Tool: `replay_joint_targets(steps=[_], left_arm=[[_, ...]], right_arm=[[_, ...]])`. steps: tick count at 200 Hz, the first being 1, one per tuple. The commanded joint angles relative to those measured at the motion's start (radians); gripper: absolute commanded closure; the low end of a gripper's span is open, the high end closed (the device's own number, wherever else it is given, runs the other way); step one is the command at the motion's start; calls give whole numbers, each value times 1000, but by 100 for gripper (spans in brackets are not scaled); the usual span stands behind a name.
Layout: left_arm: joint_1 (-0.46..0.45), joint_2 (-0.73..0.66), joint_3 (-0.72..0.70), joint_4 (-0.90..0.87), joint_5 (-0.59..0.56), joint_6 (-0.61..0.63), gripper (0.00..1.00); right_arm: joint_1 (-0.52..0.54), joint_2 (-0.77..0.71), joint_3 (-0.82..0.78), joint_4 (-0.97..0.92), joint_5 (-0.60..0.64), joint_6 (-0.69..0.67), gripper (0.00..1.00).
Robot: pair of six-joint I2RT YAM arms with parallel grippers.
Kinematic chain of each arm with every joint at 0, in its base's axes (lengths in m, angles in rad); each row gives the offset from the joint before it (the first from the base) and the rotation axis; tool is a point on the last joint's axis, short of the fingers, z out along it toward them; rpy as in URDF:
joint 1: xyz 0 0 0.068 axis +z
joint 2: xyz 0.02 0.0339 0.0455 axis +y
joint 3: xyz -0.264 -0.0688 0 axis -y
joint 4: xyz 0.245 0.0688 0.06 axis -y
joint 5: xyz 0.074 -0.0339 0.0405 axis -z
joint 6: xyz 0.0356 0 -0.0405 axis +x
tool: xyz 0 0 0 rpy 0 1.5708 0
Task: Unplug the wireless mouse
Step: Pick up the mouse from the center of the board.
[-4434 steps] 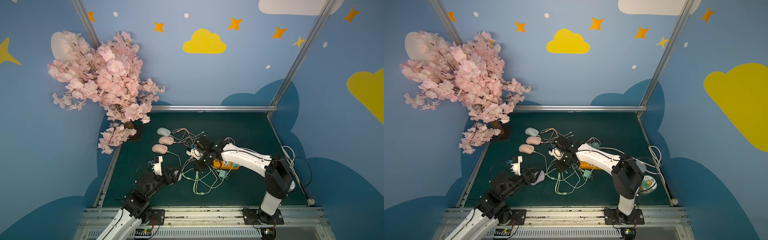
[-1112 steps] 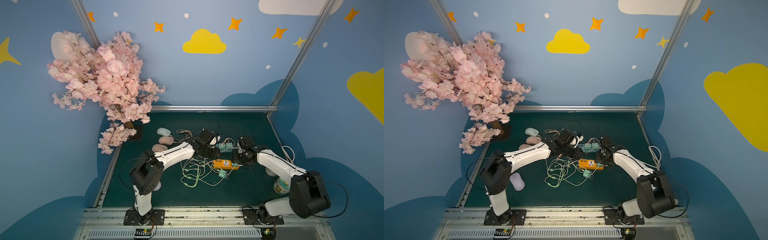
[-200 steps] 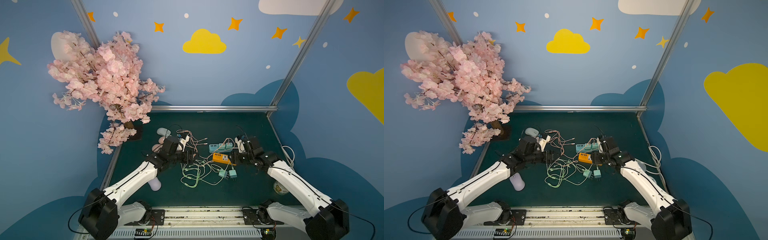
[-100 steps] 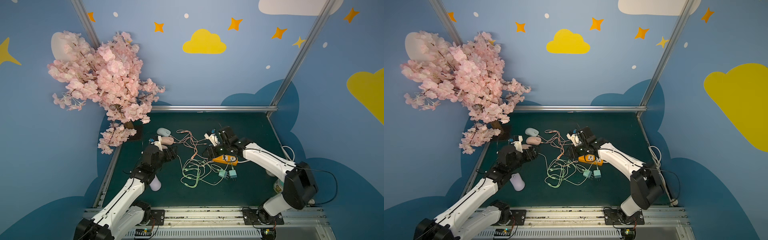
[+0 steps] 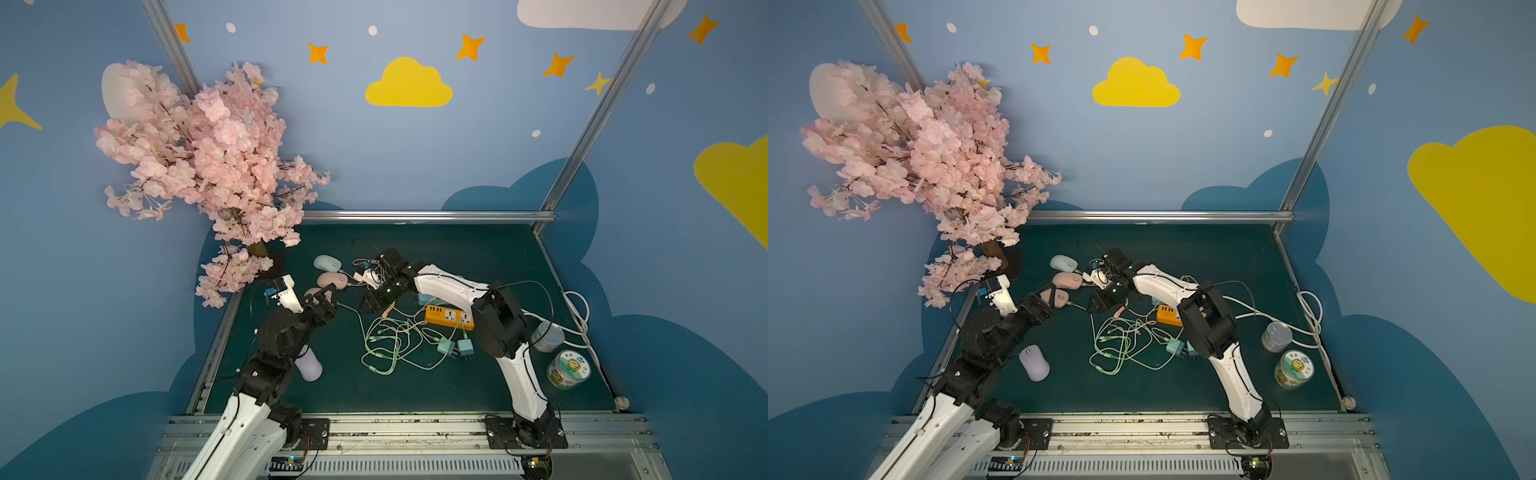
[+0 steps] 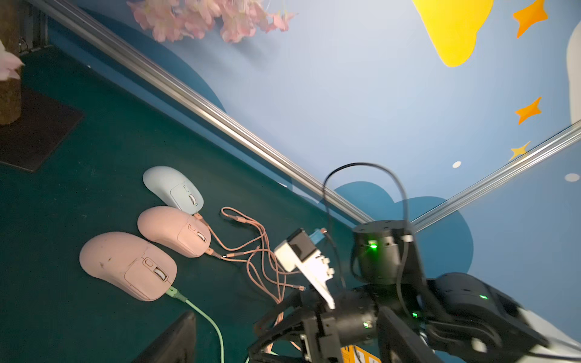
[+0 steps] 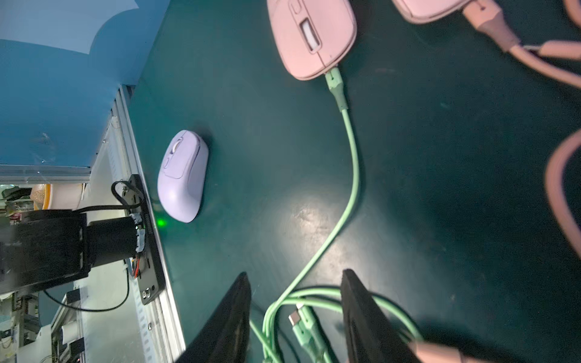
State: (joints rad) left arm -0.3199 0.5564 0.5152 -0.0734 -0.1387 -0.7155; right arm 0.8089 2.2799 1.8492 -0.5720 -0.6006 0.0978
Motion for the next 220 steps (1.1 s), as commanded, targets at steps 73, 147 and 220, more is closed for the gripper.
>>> replay_joint_targets(steps=[73, 147, 220], left_arm=[[5, -94, 3, -166, 2, 69, 9], [13, -86, 5, -160, 7, 76, 9], [23, -91, 11, -172, 13, 76, 9]], right_arm=[[-18, 254, 289, -111, -40, 116, 54], [-10, 251, 224, -48, -240, 212, 58], [-8, 262, 182, 91, -310, 331, 67]])
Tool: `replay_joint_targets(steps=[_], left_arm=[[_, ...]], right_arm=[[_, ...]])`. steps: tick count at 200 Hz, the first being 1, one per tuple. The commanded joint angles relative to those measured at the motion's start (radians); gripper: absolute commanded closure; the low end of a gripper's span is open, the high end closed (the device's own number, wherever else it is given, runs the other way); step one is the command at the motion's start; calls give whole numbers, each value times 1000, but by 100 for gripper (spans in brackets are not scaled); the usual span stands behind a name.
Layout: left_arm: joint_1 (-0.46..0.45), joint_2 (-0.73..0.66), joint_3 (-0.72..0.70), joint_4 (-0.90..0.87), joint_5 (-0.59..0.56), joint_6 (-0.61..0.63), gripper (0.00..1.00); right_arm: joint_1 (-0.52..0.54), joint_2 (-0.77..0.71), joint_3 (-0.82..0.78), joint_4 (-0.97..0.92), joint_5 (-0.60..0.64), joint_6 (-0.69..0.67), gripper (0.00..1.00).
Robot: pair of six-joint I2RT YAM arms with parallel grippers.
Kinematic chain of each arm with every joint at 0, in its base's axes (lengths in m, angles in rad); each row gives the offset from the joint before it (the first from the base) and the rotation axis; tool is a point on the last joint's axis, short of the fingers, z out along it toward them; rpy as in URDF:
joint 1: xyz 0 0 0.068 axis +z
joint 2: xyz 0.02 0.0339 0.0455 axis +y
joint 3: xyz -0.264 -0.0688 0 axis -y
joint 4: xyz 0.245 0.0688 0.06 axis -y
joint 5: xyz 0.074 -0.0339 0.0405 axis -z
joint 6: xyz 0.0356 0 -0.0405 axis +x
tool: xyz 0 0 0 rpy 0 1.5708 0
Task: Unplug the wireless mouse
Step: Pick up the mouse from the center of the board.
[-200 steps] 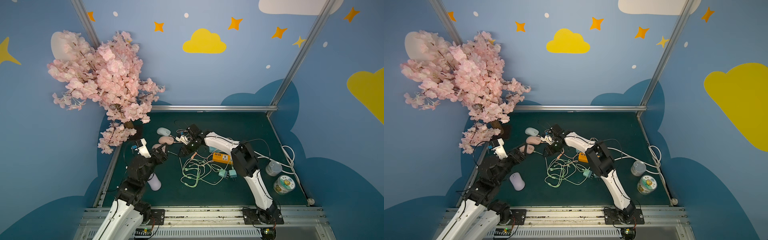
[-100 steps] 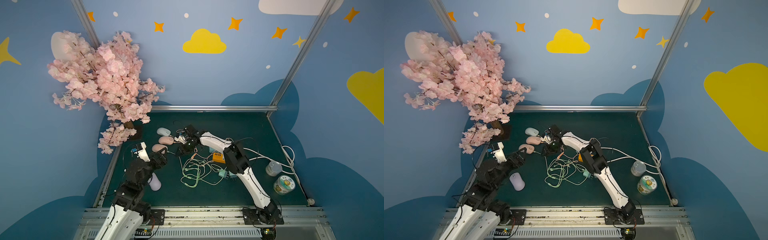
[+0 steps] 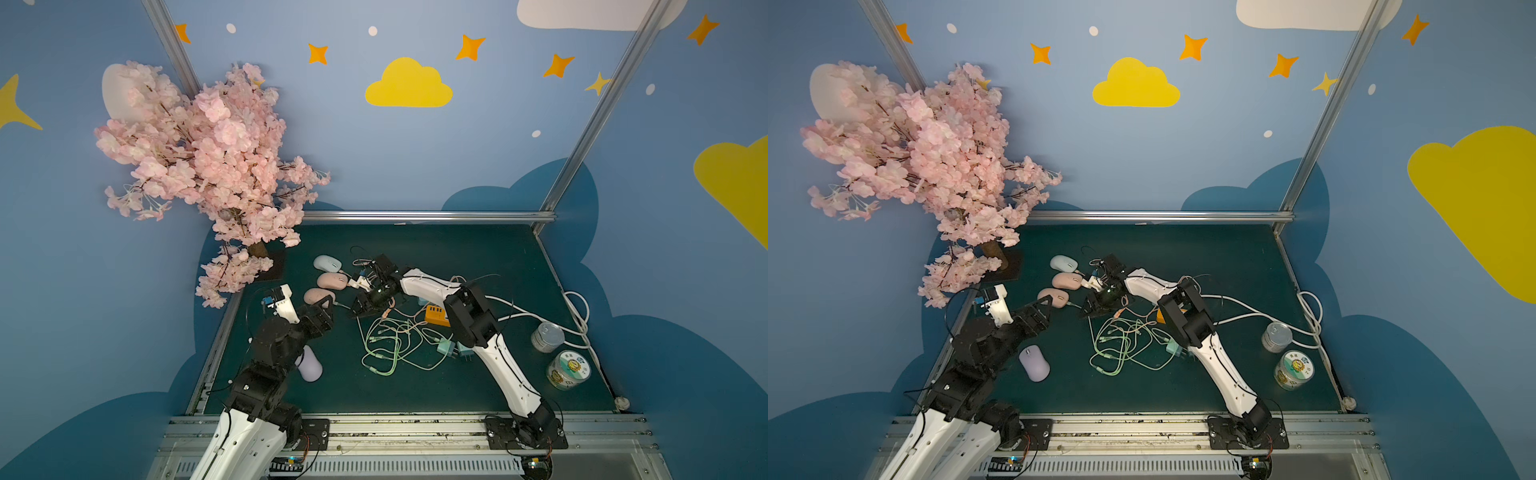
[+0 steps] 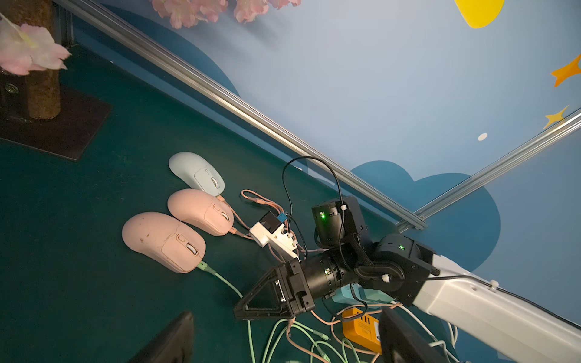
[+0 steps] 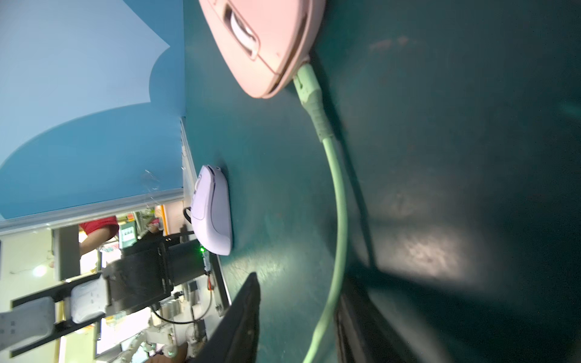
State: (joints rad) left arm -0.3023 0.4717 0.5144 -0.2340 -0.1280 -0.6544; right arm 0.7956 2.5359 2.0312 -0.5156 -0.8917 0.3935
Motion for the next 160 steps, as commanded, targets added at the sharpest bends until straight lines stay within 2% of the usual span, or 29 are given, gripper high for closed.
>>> replay_joint_targets(steps=[1, 40, 55, 75, 104, 160], left_arm=[[5, -7, 12, -12, 2, 16, 9], [5, -21, 4, -20, 1, 7, 9], [5, -22, 1, -22, 6, 0, 9], [5, -25, 1, -35, 14, -5, 9], [5, -20, -31, -40, 22, -30, 9], [6, -21, -114, -17, 71, -103, 9]], right_arm=[[6, 6, 0, 34, -18, 36, 68], [7, 22, 48, 21, 3, 23, 69], [7, 39, 85, -4, 10, 14, 77], [9, 18, 87, -18, 32, -3, 93], [12, -50, 44, -40, 89, -59, 100], [41, -269, -158, -50, 254, -160, 100]])
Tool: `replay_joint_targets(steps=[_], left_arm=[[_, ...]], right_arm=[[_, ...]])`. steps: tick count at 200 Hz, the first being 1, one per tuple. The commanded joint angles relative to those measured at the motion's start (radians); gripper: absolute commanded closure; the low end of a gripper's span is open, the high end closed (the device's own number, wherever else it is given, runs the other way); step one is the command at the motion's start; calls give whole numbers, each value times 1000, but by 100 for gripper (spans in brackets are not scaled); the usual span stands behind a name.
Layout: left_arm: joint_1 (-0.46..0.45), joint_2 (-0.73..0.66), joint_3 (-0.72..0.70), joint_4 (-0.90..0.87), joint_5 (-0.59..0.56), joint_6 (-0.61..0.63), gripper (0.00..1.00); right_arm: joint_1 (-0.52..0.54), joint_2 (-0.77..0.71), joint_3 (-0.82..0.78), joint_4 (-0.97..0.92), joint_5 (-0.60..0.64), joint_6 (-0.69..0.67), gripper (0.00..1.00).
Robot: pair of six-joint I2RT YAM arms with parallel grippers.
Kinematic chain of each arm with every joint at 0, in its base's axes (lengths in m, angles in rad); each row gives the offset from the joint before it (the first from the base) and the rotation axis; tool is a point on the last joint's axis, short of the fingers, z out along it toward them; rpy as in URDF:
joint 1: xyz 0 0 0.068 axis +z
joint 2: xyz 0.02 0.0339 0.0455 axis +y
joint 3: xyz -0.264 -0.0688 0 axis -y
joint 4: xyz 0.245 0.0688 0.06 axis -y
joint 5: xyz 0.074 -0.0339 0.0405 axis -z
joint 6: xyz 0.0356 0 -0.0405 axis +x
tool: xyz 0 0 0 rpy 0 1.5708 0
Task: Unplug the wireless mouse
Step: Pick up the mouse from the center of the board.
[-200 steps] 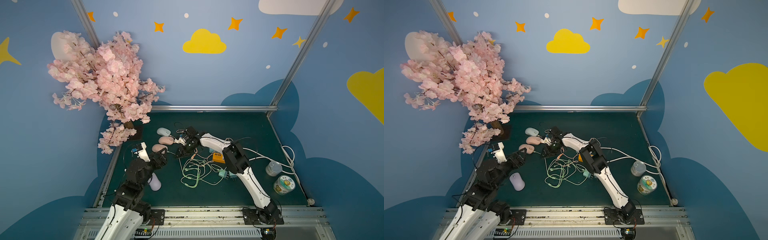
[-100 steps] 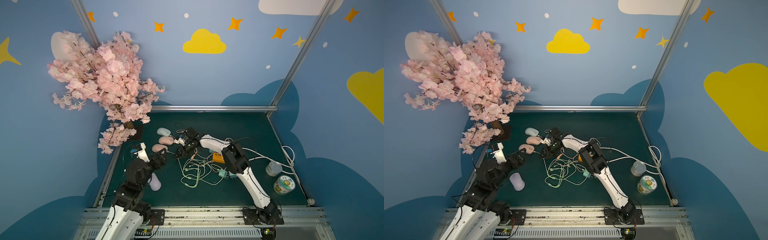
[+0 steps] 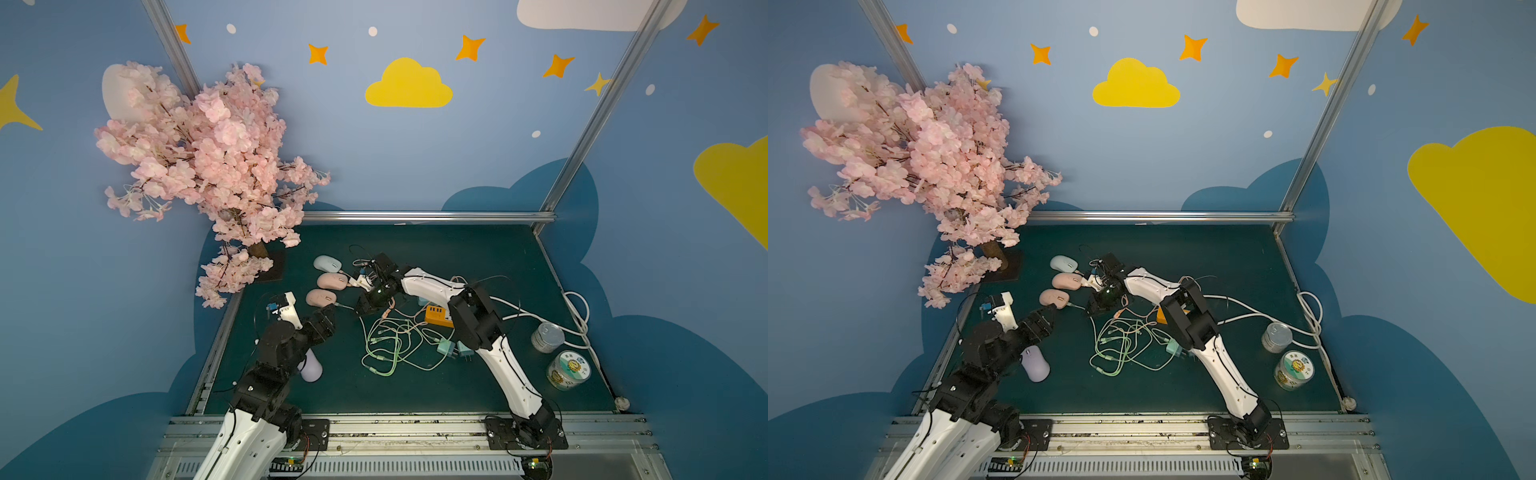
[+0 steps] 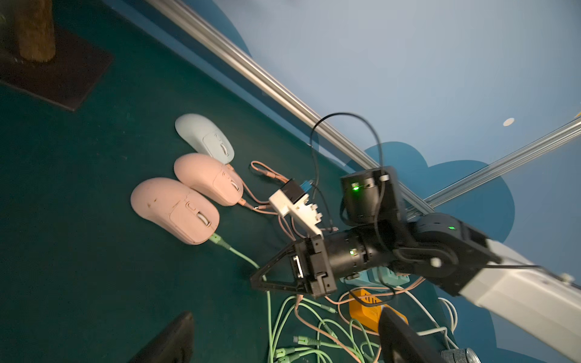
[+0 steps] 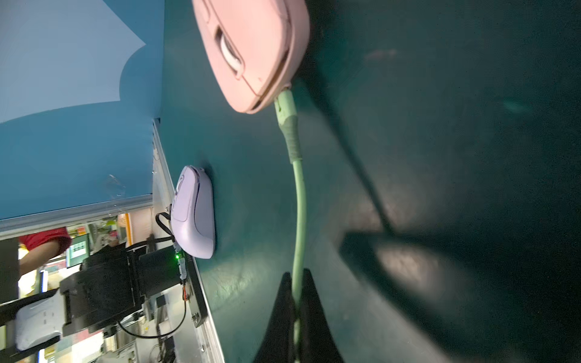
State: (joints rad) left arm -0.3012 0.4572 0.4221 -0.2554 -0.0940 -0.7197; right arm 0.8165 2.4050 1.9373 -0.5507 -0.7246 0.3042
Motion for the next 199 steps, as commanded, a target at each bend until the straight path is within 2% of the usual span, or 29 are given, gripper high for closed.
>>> replay_joint_targets(steps=[1, 36, 58, 95, 124, 142, 162, 199], left_arm=[[5, -6, -22, 6, 40, -39, 9], [5, 32, -106, 65, 119, -90, 9], [4, 59, -163, 124, 169, -124, 9], [3, 92, -225, 171, 172, -115, 7], [2, 112, -260, 259, 180, -105, 7], [2, 145, -261, 305, 212, -83, 7], [1, 195, -254, 363, 243, -36, 7], [1, 249, -187, 377, 270, 39, 7]], right_arm=[[20, -143, -69, -15, 90, -72, 100], [63, -286, -224, -16, 227, -117, 100], [85, -376, -329, 9, 266, -101, 100], [110, -506, -476, 47, 259, -94, 100], [122, -597, -556, 38, 341, -94, 100], [128, -641, -572, 3, 378, -107, 100], [148, -677, -559, -55, 475, -171, 100], [158, -674, -456, -193, 536, -267, 100]])
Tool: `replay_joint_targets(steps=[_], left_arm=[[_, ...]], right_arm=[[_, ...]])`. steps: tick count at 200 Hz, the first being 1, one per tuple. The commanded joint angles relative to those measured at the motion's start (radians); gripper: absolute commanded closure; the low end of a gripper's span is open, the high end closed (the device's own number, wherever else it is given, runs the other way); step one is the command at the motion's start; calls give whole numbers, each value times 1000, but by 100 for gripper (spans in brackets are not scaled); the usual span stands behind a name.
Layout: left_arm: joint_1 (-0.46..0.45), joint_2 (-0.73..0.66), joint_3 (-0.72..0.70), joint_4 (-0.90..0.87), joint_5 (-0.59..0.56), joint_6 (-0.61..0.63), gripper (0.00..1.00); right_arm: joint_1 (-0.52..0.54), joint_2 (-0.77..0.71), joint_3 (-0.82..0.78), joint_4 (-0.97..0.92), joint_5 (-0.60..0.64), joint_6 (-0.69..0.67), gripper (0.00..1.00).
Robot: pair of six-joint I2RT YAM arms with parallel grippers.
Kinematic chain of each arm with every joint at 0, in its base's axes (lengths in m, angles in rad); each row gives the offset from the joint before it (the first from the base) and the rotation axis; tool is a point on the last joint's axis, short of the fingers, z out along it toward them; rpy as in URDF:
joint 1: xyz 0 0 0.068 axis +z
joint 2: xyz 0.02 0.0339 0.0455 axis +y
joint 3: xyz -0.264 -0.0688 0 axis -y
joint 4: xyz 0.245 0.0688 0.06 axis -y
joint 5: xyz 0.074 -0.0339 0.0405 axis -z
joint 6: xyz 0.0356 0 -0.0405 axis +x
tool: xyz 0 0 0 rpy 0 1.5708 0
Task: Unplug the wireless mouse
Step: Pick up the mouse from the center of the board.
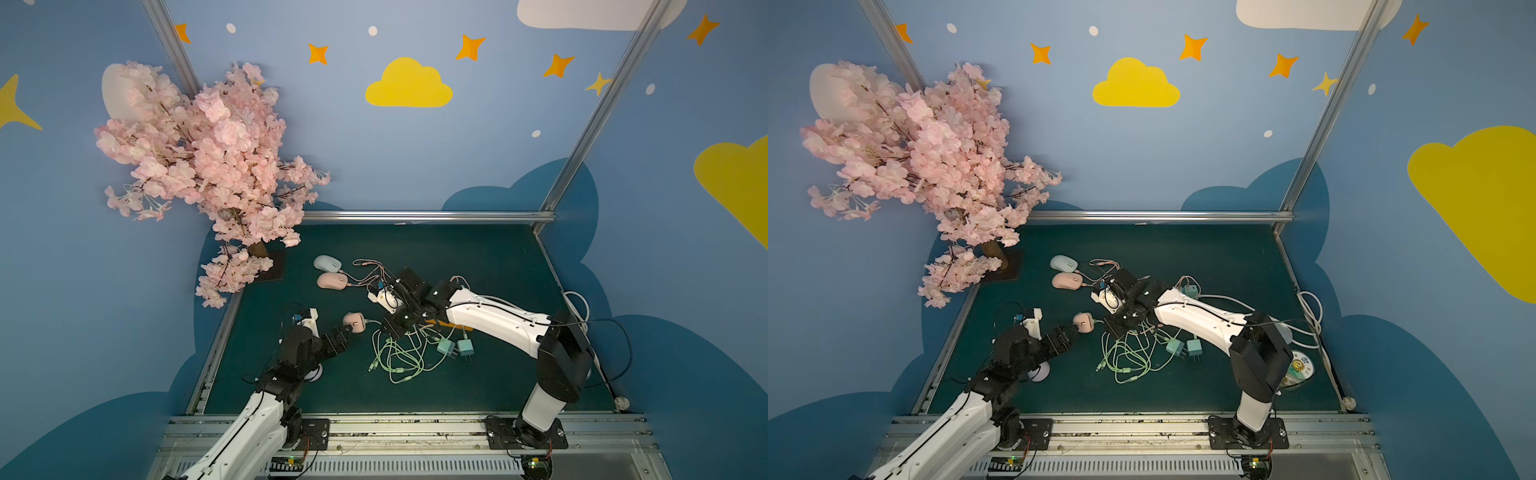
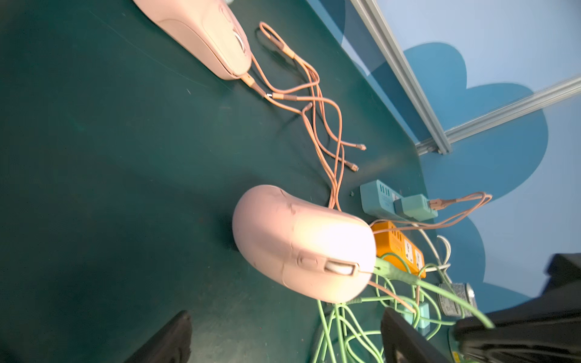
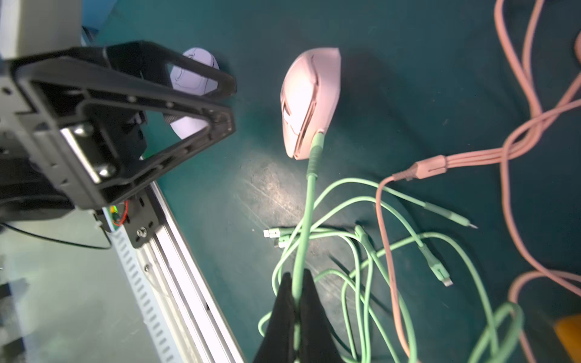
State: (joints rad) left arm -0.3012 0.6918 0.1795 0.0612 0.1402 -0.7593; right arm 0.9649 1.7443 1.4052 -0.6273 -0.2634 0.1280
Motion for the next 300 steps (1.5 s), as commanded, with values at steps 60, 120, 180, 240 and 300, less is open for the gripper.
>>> replay_joint_targets(steps=[60, 120, 180, 240, 300], left_arm=[[-13, -16, 50, 65, 133, 190, 7], [-92, -164, -81, 318, 263, 333, 11], [-329, -371, -191, 348, 234, 636, 12], [-528, -275, -188, 374, 67, 872, 10], [-557, -167, -168, 416, -31, 874, 8]], right_arm=[[18, -83, 108, -155, 66, -133, 100], [62, -229, 101, -228, 305, -301, 100], [110, -370, 6, -160, 374, -480, 100], [128, -431, -18, -215, 261, -501, 100], [142, -497, -42, -252, 35, -514, 100]])
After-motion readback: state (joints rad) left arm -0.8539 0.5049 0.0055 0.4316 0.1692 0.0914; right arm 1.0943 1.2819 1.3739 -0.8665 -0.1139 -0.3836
